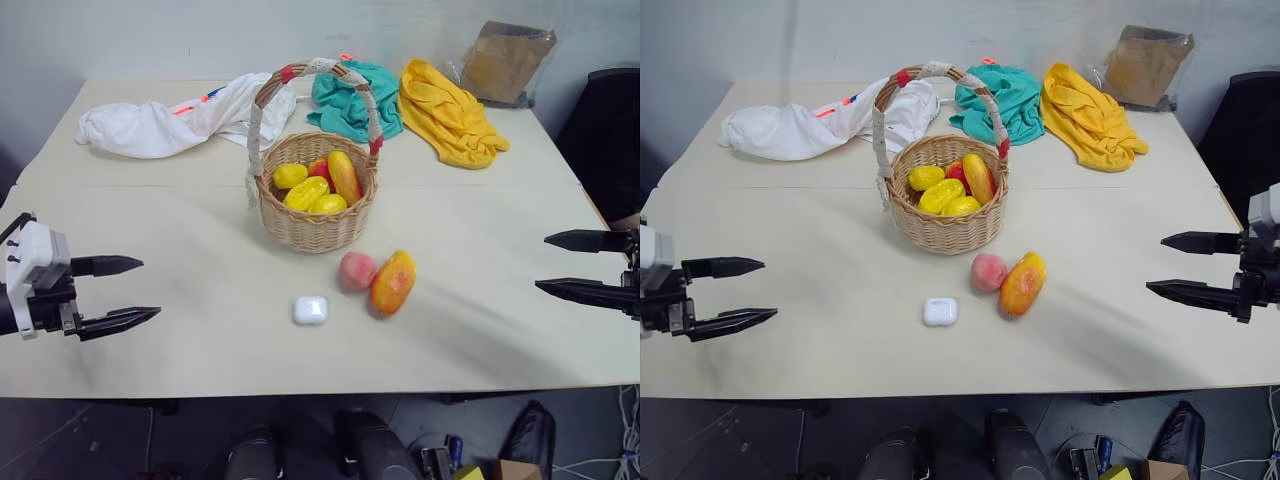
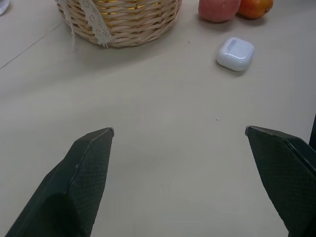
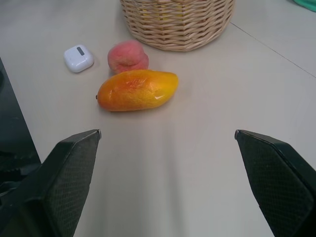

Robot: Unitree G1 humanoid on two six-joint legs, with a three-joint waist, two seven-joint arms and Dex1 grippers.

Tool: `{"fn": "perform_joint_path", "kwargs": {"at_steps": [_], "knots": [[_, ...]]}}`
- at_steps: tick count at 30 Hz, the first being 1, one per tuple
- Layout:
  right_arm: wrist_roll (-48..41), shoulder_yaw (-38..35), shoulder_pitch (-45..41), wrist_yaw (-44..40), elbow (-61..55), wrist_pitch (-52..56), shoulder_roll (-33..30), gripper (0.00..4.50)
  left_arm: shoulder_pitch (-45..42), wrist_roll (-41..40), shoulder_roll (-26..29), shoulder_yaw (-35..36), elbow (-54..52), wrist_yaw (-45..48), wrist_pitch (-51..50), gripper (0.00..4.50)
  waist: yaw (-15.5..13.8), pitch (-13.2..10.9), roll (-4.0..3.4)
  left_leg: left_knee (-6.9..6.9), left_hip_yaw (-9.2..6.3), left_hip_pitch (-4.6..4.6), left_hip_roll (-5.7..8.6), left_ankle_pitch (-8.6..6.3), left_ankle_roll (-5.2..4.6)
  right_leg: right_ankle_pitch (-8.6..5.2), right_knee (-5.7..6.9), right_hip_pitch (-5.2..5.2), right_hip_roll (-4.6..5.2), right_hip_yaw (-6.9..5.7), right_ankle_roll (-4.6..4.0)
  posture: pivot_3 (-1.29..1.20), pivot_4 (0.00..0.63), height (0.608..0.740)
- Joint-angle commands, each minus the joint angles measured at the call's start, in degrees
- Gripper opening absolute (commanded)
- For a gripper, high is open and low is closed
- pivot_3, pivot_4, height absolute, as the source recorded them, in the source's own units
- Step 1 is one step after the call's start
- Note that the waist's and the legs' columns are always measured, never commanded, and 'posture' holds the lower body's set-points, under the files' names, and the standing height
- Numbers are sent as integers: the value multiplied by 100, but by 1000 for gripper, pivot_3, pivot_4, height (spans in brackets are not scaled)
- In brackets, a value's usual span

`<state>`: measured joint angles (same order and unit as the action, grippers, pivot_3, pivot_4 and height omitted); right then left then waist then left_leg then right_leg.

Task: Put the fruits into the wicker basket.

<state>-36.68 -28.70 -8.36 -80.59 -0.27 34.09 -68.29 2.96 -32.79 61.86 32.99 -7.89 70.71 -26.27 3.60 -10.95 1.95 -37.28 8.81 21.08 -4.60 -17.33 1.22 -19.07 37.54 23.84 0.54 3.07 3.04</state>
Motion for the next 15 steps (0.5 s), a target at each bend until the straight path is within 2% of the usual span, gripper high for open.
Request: {"fn": "perform_joint_path", "kwargs": {"at_steps": [1, 15], "knots": [[-111, -154, -65, 38, -128, 10, 0, 4483, 101, 172, 31, 34, 22, 84, 239, 4500, 2, 0, 0, 0, 0, 0, 0, 0, 0, 0, 0, 0, 0, 0, 0, 0, 150, 740], [9, -69, -80, 180, -58, -120, 130, 4483, -399, 84, 4, -38, -12, -229, -72, 4500, -4, 0, 0, -5, 2, -1, 0, 1, 1, 0, 8, 0, -1, 1, 0, 0, 150, 740]]}}
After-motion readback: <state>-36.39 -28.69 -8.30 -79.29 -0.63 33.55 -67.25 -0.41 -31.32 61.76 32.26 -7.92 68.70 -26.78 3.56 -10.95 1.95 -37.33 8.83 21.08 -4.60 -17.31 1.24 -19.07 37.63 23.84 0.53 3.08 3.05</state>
